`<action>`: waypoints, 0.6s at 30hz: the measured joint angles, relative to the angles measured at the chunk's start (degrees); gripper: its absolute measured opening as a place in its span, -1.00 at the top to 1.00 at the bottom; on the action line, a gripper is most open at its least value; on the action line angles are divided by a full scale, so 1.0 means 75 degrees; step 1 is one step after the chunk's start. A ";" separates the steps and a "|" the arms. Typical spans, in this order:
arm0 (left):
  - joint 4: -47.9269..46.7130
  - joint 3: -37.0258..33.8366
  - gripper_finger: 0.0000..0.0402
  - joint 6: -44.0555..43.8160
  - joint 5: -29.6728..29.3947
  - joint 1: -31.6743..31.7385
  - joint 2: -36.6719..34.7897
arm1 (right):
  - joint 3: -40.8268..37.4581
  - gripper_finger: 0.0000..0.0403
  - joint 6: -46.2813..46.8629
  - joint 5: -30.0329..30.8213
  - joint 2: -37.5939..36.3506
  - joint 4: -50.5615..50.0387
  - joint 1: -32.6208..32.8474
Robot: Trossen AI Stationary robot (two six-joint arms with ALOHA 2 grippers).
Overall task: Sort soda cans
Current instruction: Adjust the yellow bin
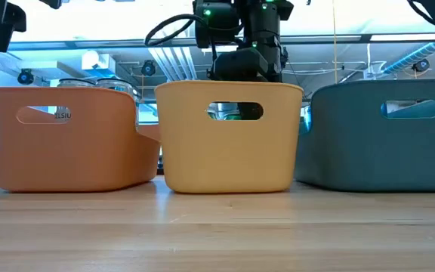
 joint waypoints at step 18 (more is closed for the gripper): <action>0.0006 0.0000 -0.58 0.0147 -0.0443 0.0000 0.0079 | 0.0219 -0.81 -0.0740 0.1833 -0.2037 0.1177 -0.1380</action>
